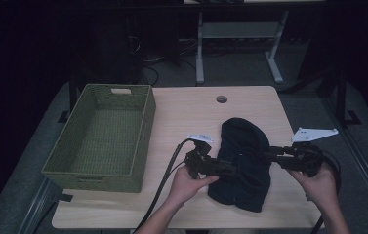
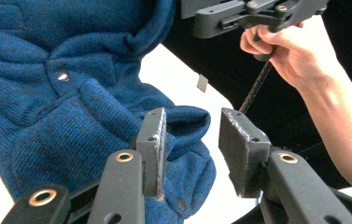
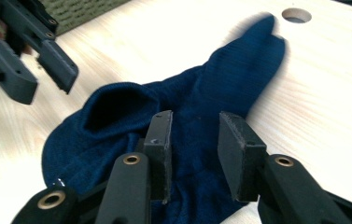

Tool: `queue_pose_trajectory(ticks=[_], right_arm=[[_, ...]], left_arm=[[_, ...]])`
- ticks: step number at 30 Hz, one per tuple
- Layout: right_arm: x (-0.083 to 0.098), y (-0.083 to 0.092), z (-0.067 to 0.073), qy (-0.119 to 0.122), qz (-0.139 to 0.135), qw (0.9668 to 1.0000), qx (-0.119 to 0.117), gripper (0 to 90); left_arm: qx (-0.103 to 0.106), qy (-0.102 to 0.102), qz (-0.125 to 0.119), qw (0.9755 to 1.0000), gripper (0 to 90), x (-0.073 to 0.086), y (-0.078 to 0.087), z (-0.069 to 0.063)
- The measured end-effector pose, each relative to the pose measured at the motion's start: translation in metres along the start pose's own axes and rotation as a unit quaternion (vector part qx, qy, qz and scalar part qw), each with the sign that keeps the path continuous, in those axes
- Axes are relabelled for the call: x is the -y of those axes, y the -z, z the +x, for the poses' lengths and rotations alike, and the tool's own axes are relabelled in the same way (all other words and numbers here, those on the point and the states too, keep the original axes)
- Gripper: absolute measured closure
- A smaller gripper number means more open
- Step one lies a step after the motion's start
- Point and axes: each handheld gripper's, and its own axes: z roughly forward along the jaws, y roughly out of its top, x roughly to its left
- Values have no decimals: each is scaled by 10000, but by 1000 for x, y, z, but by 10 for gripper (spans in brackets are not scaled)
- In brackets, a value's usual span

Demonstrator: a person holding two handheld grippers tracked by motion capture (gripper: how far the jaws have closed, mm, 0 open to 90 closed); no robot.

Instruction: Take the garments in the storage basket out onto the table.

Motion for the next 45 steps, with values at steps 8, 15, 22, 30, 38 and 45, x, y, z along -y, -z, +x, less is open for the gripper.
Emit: queue_pose_trajectory(ticks=[8,15,22,30,38,45], right_arm=[[-2,-7,3,18,176,9997,-173,630],[1,-39,9,25,626,9970,-448,633],[8,-61,11,107,1133,9909,-715,710],[30,-79,13,56,1709,9812,-898,816],[21,-109,31,183,1731,9775,-1193,840],[4,-126,44,317,1527,9792,-1298,774]], left_arm=[[-86,-2,-42,10000,601,-1,6,1],[-191,4,-103,9998,597,-1,12,2],[-224,40,-107,9997,594,2,16,5],[-277,69,-162,9995,593,4,23,7],[-333,136,-190,9992,592,10,31,11],[-394,178,-143,9990,583,25,35,16]])
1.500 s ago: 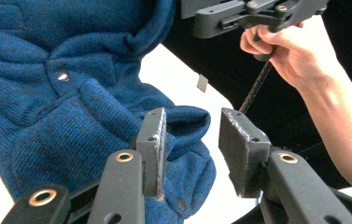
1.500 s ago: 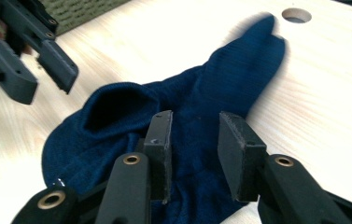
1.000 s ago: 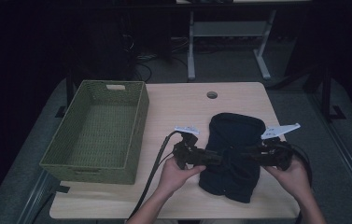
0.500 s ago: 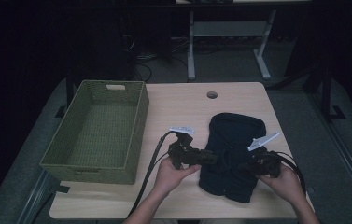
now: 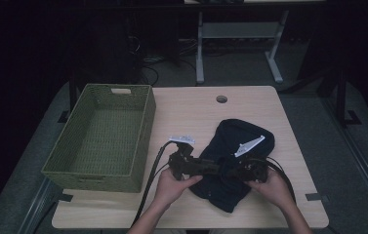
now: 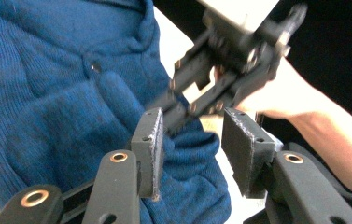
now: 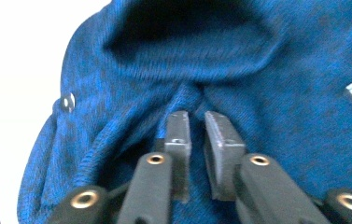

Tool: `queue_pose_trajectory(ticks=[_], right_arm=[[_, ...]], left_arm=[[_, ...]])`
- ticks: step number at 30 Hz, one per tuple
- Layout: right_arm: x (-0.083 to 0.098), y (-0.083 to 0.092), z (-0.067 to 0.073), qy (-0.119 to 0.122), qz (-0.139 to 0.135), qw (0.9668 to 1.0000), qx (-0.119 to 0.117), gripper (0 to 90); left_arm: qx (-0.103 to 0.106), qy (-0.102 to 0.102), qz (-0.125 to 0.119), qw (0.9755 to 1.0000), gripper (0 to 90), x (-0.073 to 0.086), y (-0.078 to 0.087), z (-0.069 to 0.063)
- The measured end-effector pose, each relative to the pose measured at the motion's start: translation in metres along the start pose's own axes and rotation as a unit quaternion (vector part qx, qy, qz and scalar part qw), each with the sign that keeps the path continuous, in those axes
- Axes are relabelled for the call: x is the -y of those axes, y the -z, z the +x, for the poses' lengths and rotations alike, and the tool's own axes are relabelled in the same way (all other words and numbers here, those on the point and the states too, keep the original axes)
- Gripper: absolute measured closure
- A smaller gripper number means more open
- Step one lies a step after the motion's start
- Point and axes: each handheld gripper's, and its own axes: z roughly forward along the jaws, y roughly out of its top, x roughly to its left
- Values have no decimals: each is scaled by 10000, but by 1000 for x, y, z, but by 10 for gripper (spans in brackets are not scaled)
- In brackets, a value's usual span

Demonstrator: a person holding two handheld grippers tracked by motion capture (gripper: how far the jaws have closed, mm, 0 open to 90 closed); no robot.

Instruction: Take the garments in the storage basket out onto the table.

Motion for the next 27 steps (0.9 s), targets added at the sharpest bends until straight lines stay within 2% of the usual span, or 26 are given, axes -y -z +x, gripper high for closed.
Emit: queue_pose_trajectory(ticks=[4,6,9,13,19,21,23,27], right_arm=[[-7,13,-8,-13,-179,9989,430,687],[-9,17,-14,-84,-286,9980,560,638],[-10,19,-25,-192,-245,9970,714,647],[-7,17,-33,-176,-137,9962,844,675],[1,9,-41,-260,137,9962,826,724],[4,8,-42,-285,129,9964,792,739],[5,8,-41,-285,140,9965,768,746],[7,9,-37,-230,218,9969,725,754]], left_arm=[[0,21,82,10000,583,13,-3,1],[2,62,154,9999,595,21,-6,2],[11,166,331,9993,613,31,-16,4],[-49,193,451,9988,631,38,-23,7],[-190,227,647,9975,642,40,-29,12],[-254,268,685,9970,649,40,-30,14],[-303,327,676,9967,657,40,-30,17],[-554,331,618,9960,661,36,-26,22]])
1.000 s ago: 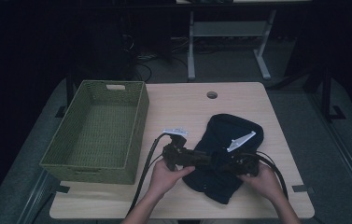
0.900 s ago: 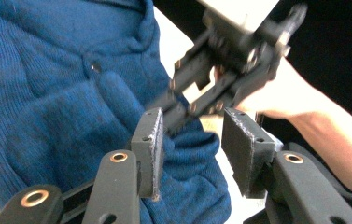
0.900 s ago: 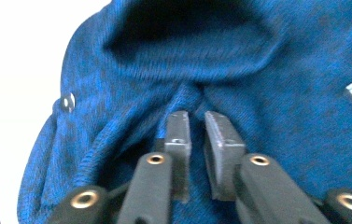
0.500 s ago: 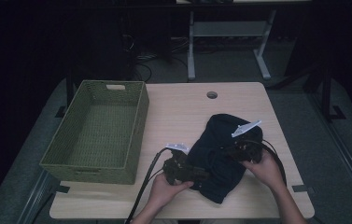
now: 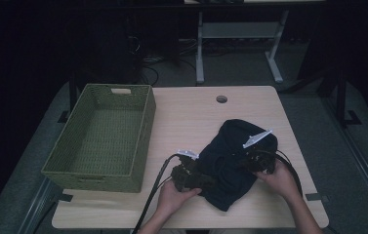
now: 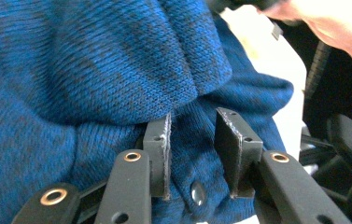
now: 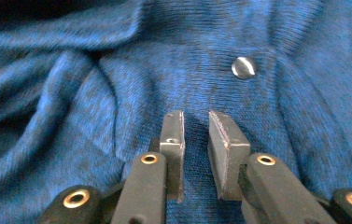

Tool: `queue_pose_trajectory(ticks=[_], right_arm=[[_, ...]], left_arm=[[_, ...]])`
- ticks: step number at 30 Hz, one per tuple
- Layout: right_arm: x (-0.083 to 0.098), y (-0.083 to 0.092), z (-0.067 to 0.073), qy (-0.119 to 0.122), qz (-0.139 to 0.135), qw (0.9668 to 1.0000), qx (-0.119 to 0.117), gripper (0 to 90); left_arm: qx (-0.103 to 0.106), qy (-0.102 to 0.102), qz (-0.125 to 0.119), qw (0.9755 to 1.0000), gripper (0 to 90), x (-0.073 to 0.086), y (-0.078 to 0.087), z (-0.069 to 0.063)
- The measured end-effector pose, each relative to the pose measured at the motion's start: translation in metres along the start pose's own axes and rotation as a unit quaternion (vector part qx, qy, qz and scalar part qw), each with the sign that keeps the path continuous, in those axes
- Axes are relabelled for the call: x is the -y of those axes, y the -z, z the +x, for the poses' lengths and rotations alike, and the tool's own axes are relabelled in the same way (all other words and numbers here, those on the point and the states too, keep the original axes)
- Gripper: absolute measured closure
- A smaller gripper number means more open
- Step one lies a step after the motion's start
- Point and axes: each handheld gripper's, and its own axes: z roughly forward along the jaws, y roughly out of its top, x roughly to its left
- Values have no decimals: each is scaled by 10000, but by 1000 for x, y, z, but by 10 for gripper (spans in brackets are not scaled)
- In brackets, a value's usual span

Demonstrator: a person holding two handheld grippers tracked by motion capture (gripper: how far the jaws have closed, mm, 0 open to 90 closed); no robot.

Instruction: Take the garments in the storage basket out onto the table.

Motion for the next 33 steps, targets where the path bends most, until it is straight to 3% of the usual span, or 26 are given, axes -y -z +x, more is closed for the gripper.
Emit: queue_pose_trajectory(ticks=[4,10,15,19,21,27,33], right_arm=[[3,1,2,-31,10,9999,-135,758],[2,3,4,17,3,9998,-198,748],[6,16,-5,-212,-356,9991,108,696],[13,24,-16,-427,-427,9974,394,679],[15,24,-20,-502,-397,9968,470,688],[18,18,-20,-404,-111,9980,482,739],[21,19,-18,-354,-10,9991,231,769]], left_arm=[[-185,142,-141,9996,655,-3,6,8],[-212,24,-297,9993,615,-5,13,4],[-24,-85,-374,9993,613,-4,15,-9],[190,-165,-310,9992,629,-1,12,-18],[225,-186,-165,9994,629,0,7,-19],[42,-91,-43,9999,609,1,-4,-13],[-244,-29,-72,9997,618,-1,-2,0]])
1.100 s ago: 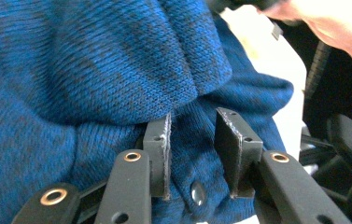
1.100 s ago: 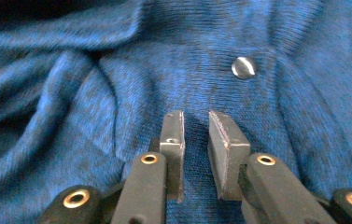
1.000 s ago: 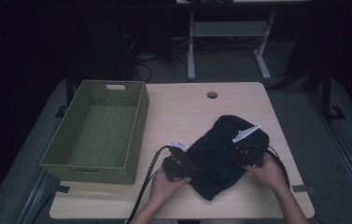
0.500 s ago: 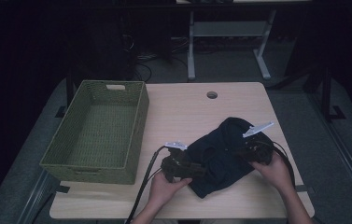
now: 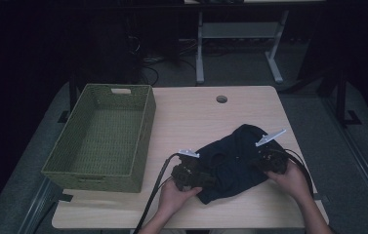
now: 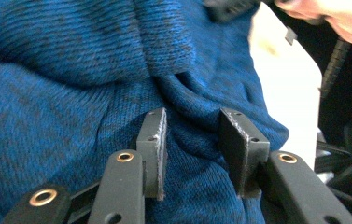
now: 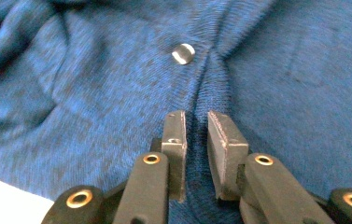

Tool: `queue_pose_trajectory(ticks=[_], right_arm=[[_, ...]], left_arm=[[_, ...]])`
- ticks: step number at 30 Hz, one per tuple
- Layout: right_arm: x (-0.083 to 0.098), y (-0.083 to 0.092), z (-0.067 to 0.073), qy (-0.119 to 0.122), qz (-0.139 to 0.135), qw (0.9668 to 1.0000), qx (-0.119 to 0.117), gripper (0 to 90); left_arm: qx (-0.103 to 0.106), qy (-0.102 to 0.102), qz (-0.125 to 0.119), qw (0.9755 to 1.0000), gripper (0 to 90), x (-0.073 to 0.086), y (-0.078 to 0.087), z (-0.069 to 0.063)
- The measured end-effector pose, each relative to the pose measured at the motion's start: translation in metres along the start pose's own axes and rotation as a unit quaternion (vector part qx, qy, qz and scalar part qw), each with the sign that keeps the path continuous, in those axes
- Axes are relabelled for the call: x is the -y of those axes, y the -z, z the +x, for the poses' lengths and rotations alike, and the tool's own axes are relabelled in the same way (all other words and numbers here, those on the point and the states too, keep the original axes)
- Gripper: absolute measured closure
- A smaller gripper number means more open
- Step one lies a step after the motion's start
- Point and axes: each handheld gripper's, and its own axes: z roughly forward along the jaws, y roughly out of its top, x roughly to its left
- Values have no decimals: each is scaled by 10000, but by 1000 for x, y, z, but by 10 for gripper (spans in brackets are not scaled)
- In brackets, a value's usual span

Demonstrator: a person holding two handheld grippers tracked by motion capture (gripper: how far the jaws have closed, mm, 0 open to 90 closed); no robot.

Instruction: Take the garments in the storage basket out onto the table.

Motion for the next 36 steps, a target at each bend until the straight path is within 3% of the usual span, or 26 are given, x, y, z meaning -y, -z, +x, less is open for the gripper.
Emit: queue_pose_trajectory(ticks=[3,6,9,13,17,24,30,33,36], right_arm=[[1,1,3,79,70,9998,-164,778],[0,1,4,111,59,9998,-145,778],[-1,5,2,41,-158,9998,-94,781],[-1,10,-2,-40,-309,9995,60,767],[2,6,-6,-93,-172,9998,78,766],[4,3,-1,-29,76,9999,-145,802],[6,1,4,66,116,9989,-445,806],[5,1,6,113,90,9990,-433,801],[4,6,3,42,-91,9993,-355,797]], left_arm=[[-148,3,-127,9998,610,-2,6,3],[-112,-21,-280,9995,611,-4,15,0],[-1,-80,-382,9992,616,-5,22,-7],[206,-176,-215,9994,617,-1,16,-16],[241,-156,-56,9996,618,3,6,-16],[12,-83,-10,10000,649,1,0,-3],[-227,104,-174,9995,656,-4,7,10],[-287,34,-249,9993,630,-5,14,8],[-171,7,-343,9993,625,-5,20,2]])
